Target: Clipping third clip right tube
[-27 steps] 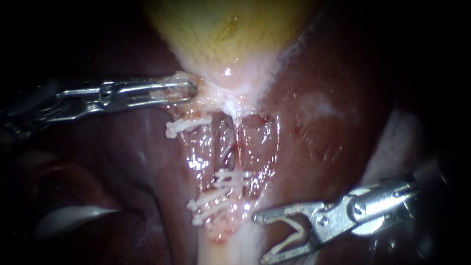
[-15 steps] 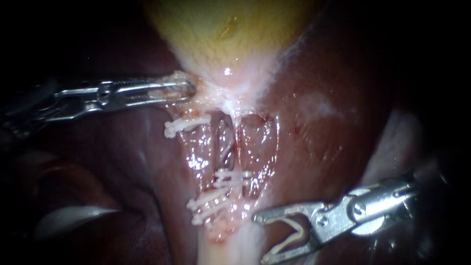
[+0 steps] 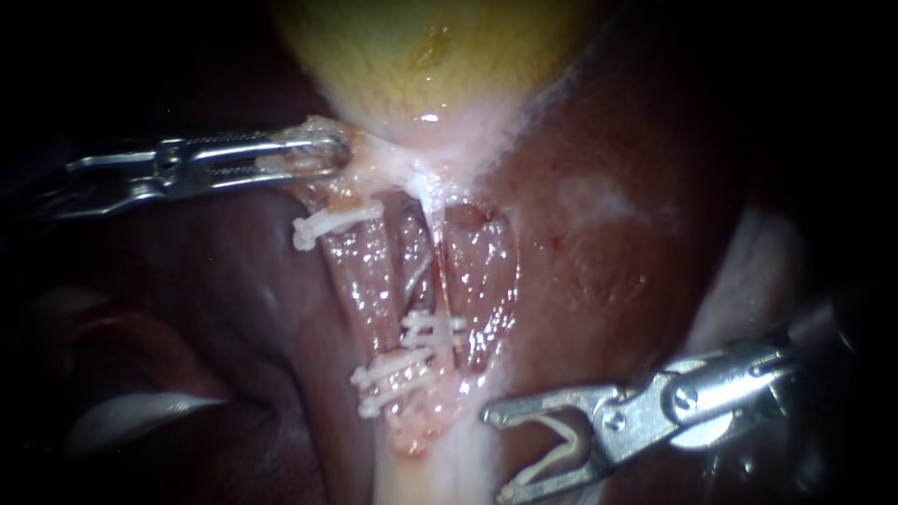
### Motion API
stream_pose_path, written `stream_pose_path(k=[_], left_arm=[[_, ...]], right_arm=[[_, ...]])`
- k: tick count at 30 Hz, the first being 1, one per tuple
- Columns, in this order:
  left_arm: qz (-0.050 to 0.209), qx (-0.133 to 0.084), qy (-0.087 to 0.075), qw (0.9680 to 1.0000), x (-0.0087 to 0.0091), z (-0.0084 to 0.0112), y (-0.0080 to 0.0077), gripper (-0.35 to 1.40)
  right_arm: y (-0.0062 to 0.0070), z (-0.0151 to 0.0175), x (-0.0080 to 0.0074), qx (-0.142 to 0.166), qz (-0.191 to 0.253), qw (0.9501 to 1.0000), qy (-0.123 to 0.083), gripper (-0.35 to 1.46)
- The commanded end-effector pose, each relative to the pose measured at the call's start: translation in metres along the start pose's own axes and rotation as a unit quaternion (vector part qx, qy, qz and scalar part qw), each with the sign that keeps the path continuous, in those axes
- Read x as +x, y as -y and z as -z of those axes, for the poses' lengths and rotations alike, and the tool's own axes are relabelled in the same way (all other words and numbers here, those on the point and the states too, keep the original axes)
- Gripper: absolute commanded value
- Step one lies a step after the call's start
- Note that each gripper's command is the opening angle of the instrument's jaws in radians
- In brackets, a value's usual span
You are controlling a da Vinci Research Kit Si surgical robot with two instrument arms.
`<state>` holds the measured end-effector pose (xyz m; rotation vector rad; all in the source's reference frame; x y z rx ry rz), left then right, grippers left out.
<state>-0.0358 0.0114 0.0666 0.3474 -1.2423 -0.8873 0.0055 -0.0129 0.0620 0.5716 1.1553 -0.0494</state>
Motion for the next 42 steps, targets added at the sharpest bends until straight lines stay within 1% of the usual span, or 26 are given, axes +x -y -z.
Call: stream_pose_path(k=[1, 8, 17, 22, 24, 31, 36, 38, 42], left_arm=[[0.0, -0.001, 0.0, 1.0, 0.0, 0.0, 0.0002, -0.35], [0.0, -0.003, 0.002, 1.0, -0.0001, 0.0, 0.0008, -0.35], [0.0, -0.004, 0.002, 1.0, 0.0, 0.0, 0.001, -0.35], [0.0, -0.004, 0.002, 1.0, 0.0, 0.0, 0.0011, -0.35], [0.0, -0.004, 0.002, 1.0, 0.0, 0.0, 0.0011, -0.35], [0.0, -0.007, 0.002, 1.0, 0.0, 0.0, 0.0013, -0.35], [0.0, -0.006, 0.002, 1.0, -0.0001, -0.0001, 0.0016, -0.35], [0.0, -0.005, 0.002, 1.0, -0.0001, -0.0001, 0.0016, -0.35], [0.0, -0.005, 0.002, 1.0, -0.0001, -0.0001, 0.0017, -0.35]], right_arm=[[0.0, 0.0, 0.0, 0.0, 0.0, 1.0, 0.0, 0.48], [0.0, 0.0, 0.0001, 0.0, 0.0, 1.0, 0.0, 0.48], [-0.0003, 0.0002, 0.0002, 0.0, -0.001, 1.0, -0.001, 0.46], [-0.001, 0.0008, 0.0005, 0.002, -0.009, 1.0, -0.002, 0.45], [-0.0014, 0.0011, 0.0005, -0.001, -0.01, 0.9999, -0.001, 0.45], [-0.0027, 0.0021, 0.0006, -0.011, -0.043, 0.999, 0.0, 0.45], [-0.004, 0.003, 0.0008, -0.024, -0.065, 0.9976, 0.004, 0.45], [-0.0046, 0.0034, 0.001, -0.031, -0.067, 0.9973, 0.002, 0.45], [-0.0057, 0.004, 0.0011, -0.04, -0.086, 0.9955, -0.003, 0.45]])
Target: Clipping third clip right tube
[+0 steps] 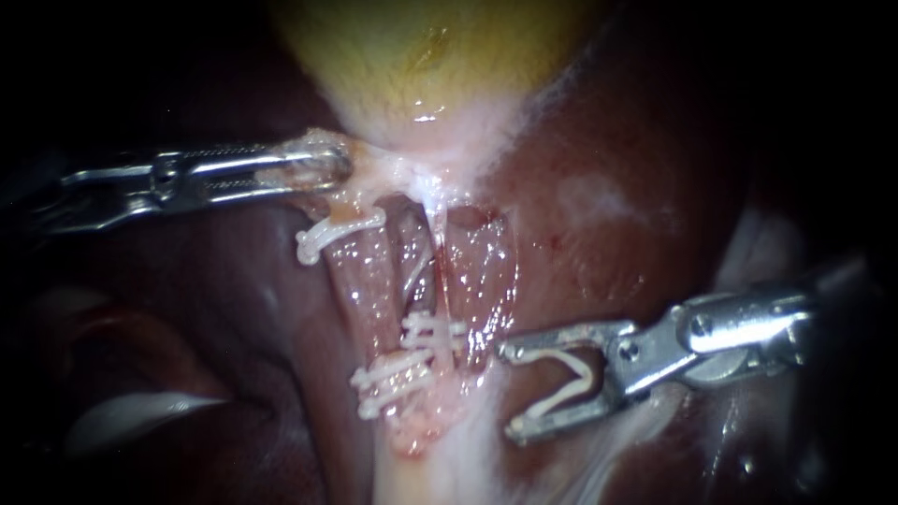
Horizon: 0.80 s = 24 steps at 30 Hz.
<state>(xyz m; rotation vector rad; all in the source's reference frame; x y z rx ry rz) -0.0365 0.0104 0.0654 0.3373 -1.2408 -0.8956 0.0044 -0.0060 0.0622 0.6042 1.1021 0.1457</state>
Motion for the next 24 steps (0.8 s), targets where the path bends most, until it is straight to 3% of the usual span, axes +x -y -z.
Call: stream_pose_path(k=[1, 13, 24], left_arm=[[0.0, 0.0, 0.0, 1.0, 0.0, 0.0, 0.0, -0.35], [0.0, 0.0, 0.0, 1.0, 0.0, 0.0, 0.0001, -0.35], [0.0, 0.0, 0.0, 1.0, 0.0, 0.0002, 0.0002, -0.35]], right_arm=[[-0.0003, 0.0001, 0.0, -0.006, 0.001, 1.0, -0.002, 0.45], [-0.0037, -0.0003, 0.0, -0.034, -0.042, 0.9985, -0.009, 0.46], [-0.0067, -0.0014, -0.0002, -0.058, -0.09, 0.994, -0.02, 0.47]])
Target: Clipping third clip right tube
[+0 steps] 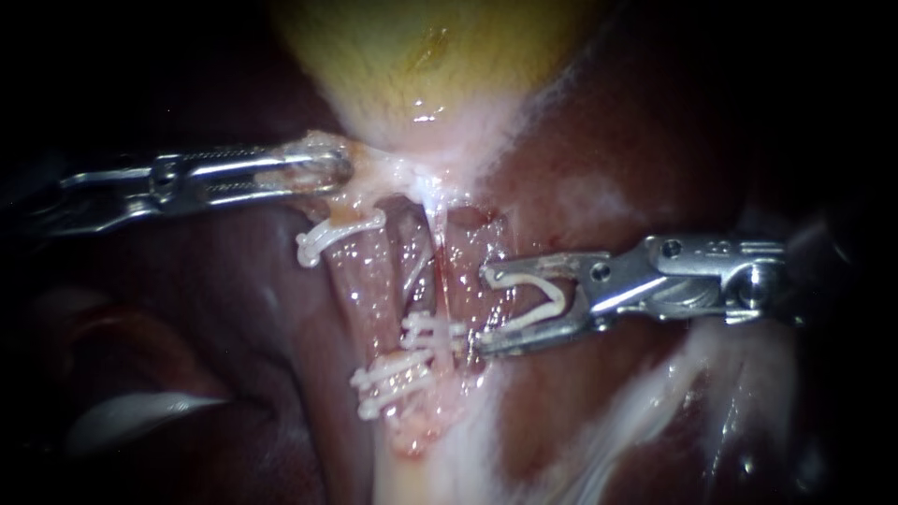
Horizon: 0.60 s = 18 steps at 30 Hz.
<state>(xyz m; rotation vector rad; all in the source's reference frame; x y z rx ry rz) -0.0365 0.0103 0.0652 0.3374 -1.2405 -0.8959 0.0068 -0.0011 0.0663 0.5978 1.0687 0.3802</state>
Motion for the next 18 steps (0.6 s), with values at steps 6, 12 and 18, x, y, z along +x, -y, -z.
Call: stream_pose_path(k=[6, 12, 18], left_arm=[[0.0, 0.0, 0.0, 1.0, 0.0, 0.0, 0.0, -0.35], [0.0, 0.0, 0.0, 1.0, 0.0, 0.0, 0.0, -0.35], [0.0, 0.0, 0.0, 1.0, 0.0, 0.0, 0.0, -0.35]], right_arm=[[-0.0015, -0.0001, -0.0002, -0.009, -0.031, 0.9995, -0.006, 0.47], [-0.0025, -0.0006, -0.0001, -0.014, -0.059, 0.9981, -0.013, 0.48], [-0.0027, -0.0016, 0.0002, -0.017, -0.078, 0.9966, -0.021, 0.49]])
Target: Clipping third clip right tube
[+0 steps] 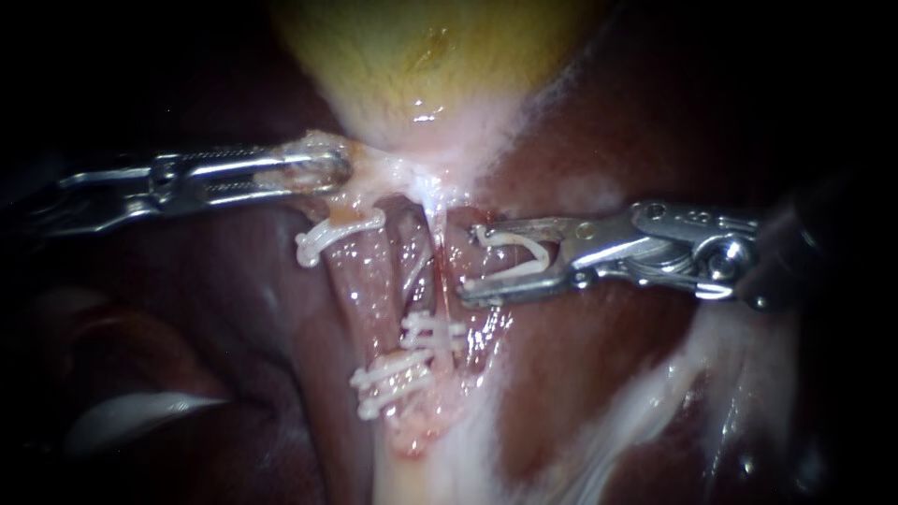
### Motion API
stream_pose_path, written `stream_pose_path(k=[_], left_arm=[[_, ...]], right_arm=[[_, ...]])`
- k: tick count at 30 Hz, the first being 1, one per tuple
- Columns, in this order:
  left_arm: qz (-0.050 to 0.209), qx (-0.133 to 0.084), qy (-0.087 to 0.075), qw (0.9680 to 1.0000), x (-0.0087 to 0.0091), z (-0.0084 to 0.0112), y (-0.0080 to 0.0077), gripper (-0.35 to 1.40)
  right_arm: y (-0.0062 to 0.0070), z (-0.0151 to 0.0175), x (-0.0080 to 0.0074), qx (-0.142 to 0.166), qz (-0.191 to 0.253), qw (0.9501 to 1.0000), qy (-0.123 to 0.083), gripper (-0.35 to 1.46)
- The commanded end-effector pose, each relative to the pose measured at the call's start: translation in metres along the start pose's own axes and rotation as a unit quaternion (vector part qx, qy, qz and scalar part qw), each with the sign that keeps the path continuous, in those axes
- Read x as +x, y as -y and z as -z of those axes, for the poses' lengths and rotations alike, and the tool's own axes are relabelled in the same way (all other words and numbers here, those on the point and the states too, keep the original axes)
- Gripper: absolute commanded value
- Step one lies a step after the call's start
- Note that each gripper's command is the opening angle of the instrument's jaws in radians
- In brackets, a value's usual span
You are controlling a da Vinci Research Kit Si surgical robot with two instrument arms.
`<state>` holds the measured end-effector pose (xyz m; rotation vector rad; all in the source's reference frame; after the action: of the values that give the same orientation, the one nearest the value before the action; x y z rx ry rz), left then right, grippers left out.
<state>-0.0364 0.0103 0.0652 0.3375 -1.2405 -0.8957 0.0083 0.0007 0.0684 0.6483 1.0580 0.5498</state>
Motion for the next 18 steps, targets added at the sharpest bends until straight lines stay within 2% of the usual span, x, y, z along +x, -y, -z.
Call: stream_pose_path(k=[1, 14, 18], left_arm=[[0.0, 0.0, 0.0, 1.0, 0.0, 0.0, 0.0, -0.35], [0.0, 0.0, 0.0, 1.0, 0.0, 0.0, 0.0, -0.35], [0.0, 0.0, 0.0, 1.0, 0.0, 0.0, 0.0, -0.35]], right_arm=[[0.0, -0.0002, 0.0, -0.002, -0.003, 1.0, -0.001, 0.49], [-0.0007, -0.0029, -0.0006, 0.002, -0.018, 0.9998, -0.001, 0.5], [-0.0007, -0.0036, -0.0006, 0.011, -0.024, 0.9996, -0.004, 0.5]])
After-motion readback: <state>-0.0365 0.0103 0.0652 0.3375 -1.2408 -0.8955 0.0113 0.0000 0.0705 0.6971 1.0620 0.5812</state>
